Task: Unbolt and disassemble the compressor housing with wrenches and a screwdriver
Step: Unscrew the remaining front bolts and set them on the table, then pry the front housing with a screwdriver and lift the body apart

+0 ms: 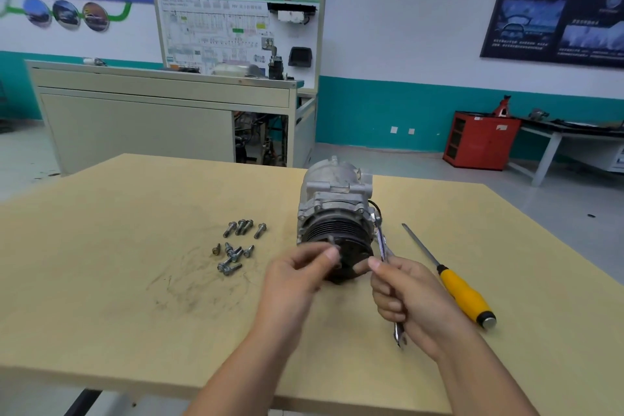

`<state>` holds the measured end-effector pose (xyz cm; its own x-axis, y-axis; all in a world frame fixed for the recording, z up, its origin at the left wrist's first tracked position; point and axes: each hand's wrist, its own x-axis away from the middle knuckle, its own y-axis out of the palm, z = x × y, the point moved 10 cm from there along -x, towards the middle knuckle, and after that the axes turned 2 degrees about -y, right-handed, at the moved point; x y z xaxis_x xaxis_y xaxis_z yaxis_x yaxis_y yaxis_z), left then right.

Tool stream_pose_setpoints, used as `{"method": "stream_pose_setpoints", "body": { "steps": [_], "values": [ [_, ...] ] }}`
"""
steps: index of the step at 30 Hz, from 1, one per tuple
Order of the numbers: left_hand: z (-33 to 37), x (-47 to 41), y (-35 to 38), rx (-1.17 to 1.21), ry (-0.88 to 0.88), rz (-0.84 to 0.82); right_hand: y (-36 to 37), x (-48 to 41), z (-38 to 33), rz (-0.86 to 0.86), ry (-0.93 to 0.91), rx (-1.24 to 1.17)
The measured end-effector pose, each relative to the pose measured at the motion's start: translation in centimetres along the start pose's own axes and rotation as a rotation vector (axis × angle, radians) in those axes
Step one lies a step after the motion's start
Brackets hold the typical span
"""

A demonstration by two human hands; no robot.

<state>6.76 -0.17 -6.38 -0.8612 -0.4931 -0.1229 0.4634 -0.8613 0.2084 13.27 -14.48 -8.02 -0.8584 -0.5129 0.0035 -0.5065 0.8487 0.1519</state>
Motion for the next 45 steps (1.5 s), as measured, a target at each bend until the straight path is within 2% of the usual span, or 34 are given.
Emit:
{"method": "stream_pose_setpoints", "body": {
  "steps": [2,4,7,9,12,15,19,23,27,33,34,37,39,42,45],
  "values": [
    [2.4,-1.6,-4.0,-0.227,0.114,0.153,-1.5,-0.1,0.2,0.095,0.026,0.028],
    [3.7,-3.3,-7.2,-0.603,0.130,0.263,-4.1,-0.2,0.1,0.220,0.039,0.135],
    [1.9,-5.5,-8.9,-1.094,0.026,0.239,-7.6,-0.2,-0.9,0.362,0.020,0.233],
    [0.4,-6.1,-8.7,-1.242,0.034,0.210,-9.4,-0.4,-1.9,0.429,0.001,0.363],
    [-0.8,-6.7,-8.2,-1.345,0.103,0.193,-11.5,-1.2,-3.5,0.545,-0.044,0.786],
    [-0.8,-7.0,-8.0,-1.400,0.162,0.207,-11.9,-2.7,-3.9,0.569,-0.017,1.020],
    [-0.8,-7.0,-8.7,-1.415,0.156,0.232,-11.1,-4.9,-3.5,0.510,0.054,1.275],
    [-1.0,-6.9,-9.5,-1.374,0.113,0.272,-10.5,-6.1,-2.3,0.449,0.157,1.413],
    [-0.7,-6.7,-9.4,-1.361,0.132,0.300,-10.8,-5.9,-2.5,0.502,0.125,1.440],
    [-0.1,-6.4,-9.4,-1.281,0.189,0.323,-13.5,-4.0,-5.2,0.632,-0.104,1.192],
    [0.2,-6.3,-9.4,-1.247,0.208,0.335,-14.4,-3.4,-5.3,0.638,-0.060,1.232],
    [0.8,-5.9,-8.8,-1.143,0.258,0.347,-16.9,-1.9,-3.2,0.521,0.314,1.441],
    [0.9,-5.7,-8.0,-1.101,0.285,0.326,-17.2,-1.0,-1.8,0.421,0.456,1.444],
    [1.0,-5.5,-7.1,-1.079,0.322,0.289,-16.8,-0.6,-1.3,0.379,0.473,1.429],
    [1.1,-5.2,-6.8,-1.065,0.345,0.268,-17.0,-0.2,-3.3,0.518,0.316,1.322]
  ]
}}
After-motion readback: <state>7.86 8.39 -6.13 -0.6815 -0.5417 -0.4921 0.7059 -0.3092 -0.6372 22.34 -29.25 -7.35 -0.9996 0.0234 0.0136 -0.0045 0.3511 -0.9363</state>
